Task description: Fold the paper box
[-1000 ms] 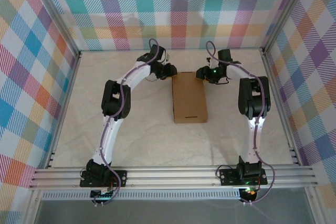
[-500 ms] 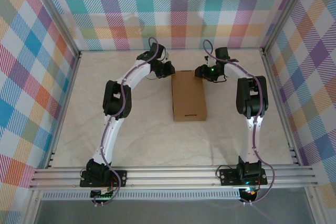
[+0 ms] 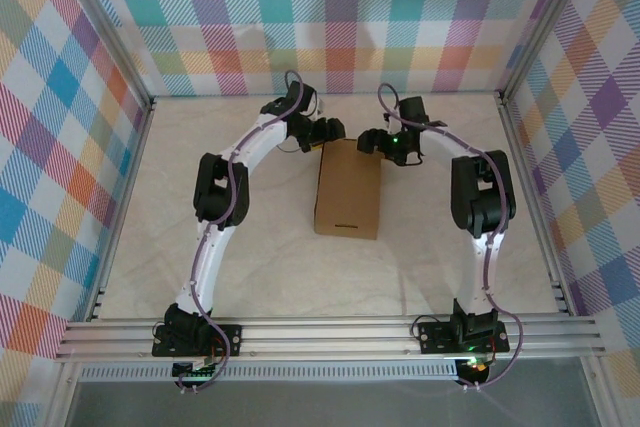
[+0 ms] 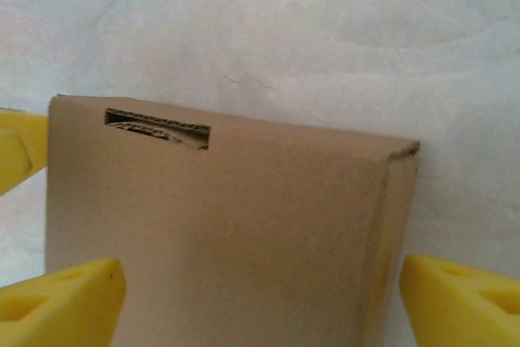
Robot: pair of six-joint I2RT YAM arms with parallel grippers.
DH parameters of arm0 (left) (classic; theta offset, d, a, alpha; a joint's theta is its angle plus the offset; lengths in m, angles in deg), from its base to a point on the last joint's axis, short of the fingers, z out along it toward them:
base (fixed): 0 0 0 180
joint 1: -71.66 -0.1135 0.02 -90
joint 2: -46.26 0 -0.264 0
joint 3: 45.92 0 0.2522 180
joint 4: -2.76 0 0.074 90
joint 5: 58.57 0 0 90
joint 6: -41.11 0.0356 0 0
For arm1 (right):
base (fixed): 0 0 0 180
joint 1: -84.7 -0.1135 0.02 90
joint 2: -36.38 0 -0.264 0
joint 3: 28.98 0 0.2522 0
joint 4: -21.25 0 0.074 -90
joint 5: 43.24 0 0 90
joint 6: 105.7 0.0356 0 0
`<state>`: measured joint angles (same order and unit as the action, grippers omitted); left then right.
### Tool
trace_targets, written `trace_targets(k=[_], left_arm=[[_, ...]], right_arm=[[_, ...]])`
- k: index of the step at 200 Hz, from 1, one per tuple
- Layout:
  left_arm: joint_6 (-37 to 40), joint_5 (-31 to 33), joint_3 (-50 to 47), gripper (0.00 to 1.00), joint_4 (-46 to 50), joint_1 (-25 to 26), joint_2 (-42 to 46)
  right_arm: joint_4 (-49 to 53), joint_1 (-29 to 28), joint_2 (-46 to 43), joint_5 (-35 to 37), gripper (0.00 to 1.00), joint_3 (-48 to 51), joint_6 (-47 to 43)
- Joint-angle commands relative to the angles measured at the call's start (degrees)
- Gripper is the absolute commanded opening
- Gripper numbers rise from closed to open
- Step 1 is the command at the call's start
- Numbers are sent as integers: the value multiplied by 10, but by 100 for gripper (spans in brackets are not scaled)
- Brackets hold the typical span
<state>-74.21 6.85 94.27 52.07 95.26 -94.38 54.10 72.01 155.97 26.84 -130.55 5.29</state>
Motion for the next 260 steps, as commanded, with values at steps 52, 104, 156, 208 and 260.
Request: trace_targets(k=[52, 104, 156, 208, 260], left_arm=[[47, 107, -271, 100, -122, -6, 274], [150, 311, -637, 100, -318, -25, 559], [299, 452, -919, 100, -504, -63, 712], [292, 351, -1007, 100, -677, -155, 644], [270, 296, -1025, 100, -834, -198, 502]], right_arm=[[-140, 44, -223, 108, 100, 211, -28], [-299, 59, -433, 244, 100, 447, -158], [-469, 93, -471, 262, 100, 605, -202], [-653, 114, -385, 211, 100, 666, -206], [-708, 148, -319, 148, 100, 666, -184]])
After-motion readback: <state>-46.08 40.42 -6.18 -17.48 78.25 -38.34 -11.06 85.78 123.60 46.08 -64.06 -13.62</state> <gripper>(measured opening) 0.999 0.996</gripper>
